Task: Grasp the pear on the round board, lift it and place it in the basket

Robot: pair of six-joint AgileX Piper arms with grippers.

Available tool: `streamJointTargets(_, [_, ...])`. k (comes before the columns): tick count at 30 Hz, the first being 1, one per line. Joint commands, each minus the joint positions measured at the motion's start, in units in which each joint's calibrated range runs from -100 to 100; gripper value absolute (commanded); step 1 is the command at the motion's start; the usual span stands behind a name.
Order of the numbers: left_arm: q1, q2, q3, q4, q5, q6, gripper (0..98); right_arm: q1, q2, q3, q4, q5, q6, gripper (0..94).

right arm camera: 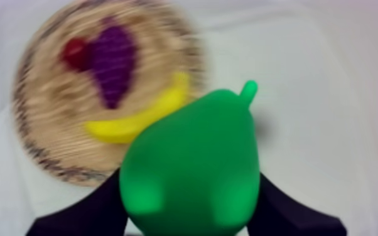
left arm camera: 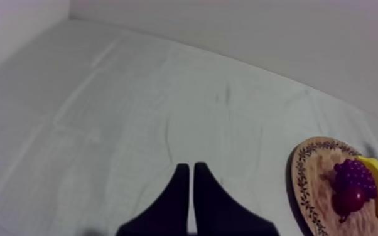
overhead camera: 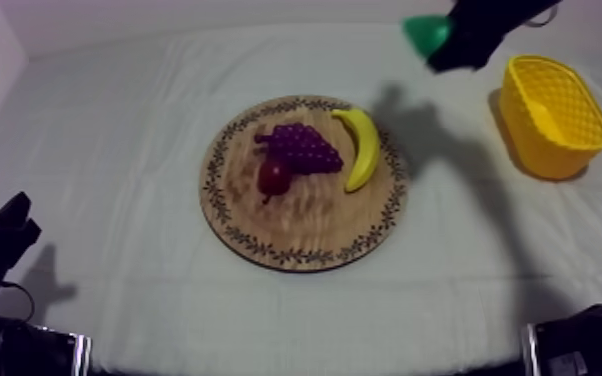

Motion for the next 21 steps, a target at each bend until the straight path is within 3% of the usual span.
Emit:
streamJointTargets(1, [0.0,-0.02,-0.05,-0.01,0.01,-0.01,0.1,6.86,-3.89,-0.91,0.77,-1.33,-3.93,32.8])
streamJointTargets(11, [0.0,-0.02,-0.05,-0.01,0.01,-0.01,0.1,18.41,-6.55,0.48,3.81,-8.35,-10.99,33.7])
streamJointTargets(21, [0.0,-0.02,-0.05,-0.01,0.01,-0.01,0.1,20.58,-3.8,7.31,6.32,-18.44,-13.1,34.9])
